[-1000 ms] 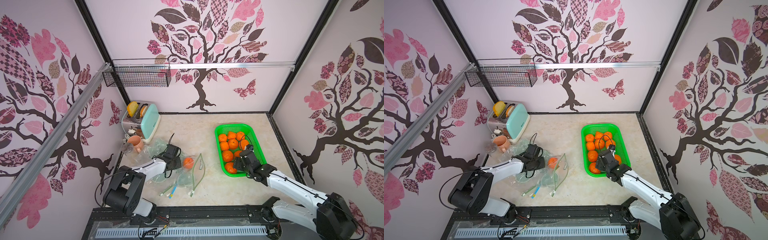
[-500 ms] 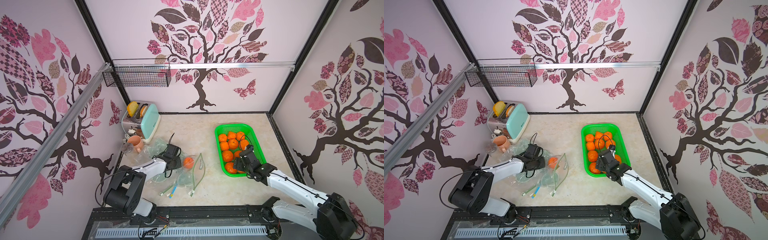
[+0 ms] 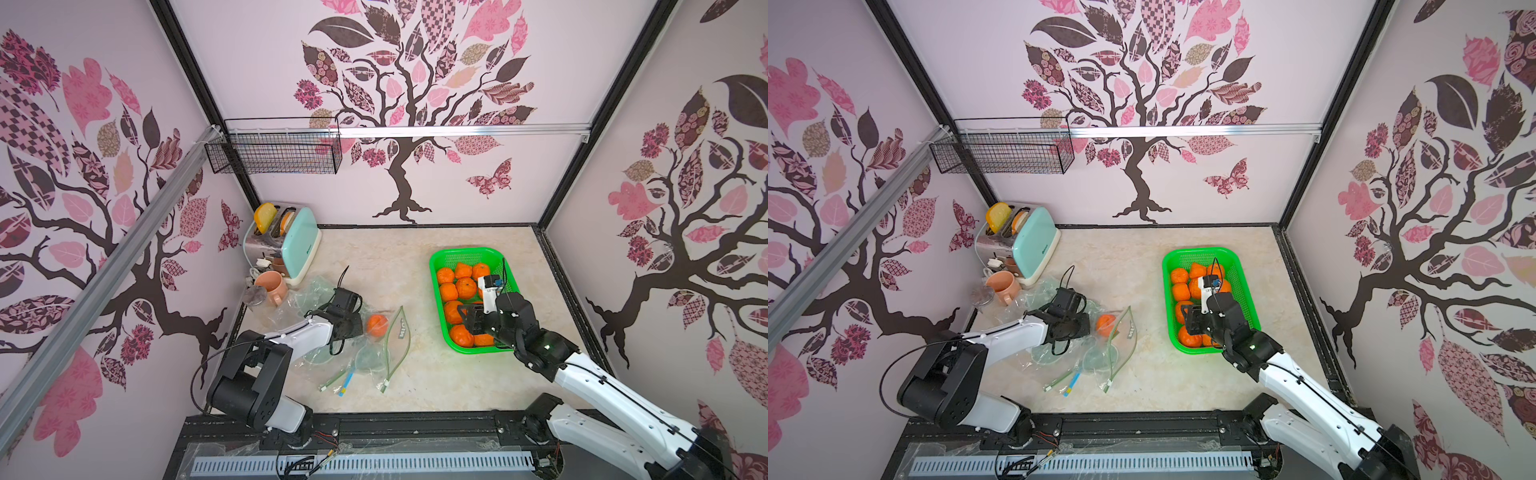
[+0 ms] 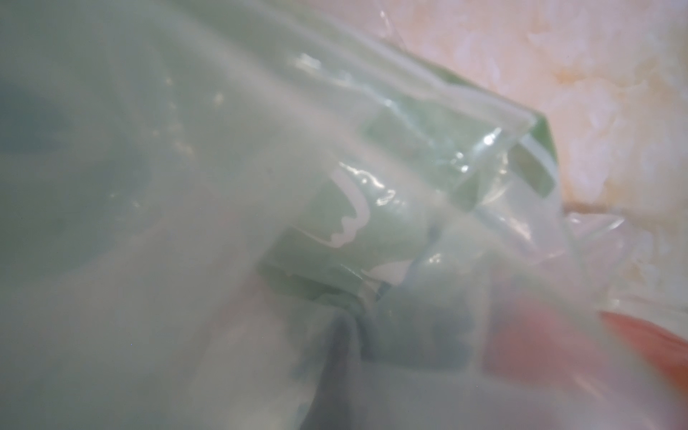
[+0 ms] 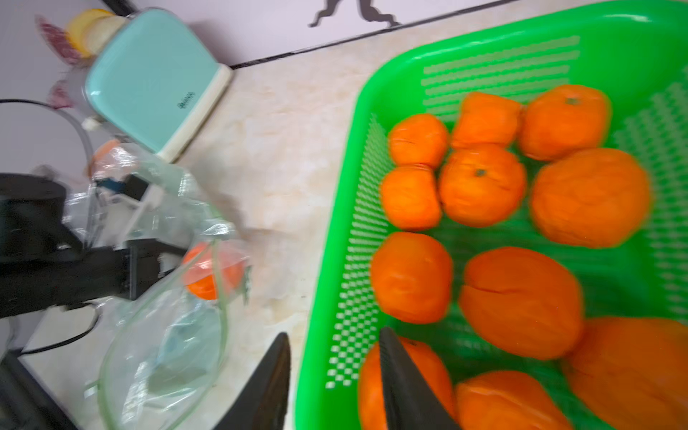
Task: Open the zip-top bag and take out the orange
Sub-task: Place the orange in the basket, then pick up the orange from the zipper food storage bag.
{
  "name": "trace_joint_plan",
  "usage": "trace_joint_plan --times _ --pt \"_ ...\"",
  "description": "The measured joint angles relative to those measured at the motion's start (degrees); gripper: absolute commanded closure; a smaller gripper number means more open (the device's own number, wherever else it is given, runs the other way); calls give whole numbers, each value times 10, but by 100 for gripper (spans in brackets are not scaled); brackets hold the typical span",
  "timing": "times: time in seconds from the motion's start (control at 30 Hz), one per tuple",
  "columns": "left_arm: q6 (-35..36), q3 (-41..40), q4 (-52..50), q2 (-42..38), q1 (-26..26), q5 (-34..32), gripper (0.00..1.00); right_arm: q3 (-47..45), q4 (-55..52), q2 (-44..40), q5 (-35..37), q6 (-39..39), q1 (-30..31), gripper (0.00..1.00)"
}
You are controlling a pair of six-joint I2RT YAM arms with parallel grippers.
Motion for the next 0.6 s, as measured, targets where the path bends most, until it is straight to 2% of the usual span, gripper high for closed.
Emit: trace_joint_plan --times 0.13,0.23,0.4,0.6 --pt "0 0 2 1 0 0 100 15 40 82 -38 -39 95 88" --pt "0 0 2 1 0 0 100 23 68 141 -73 -55 125 96" --pt "0 0 3 1 0 0 100 37 121 224 -113 -66 136 96" --pt "0 0 3 1 0 0 100 99 161 326 -140 -82 152 95"
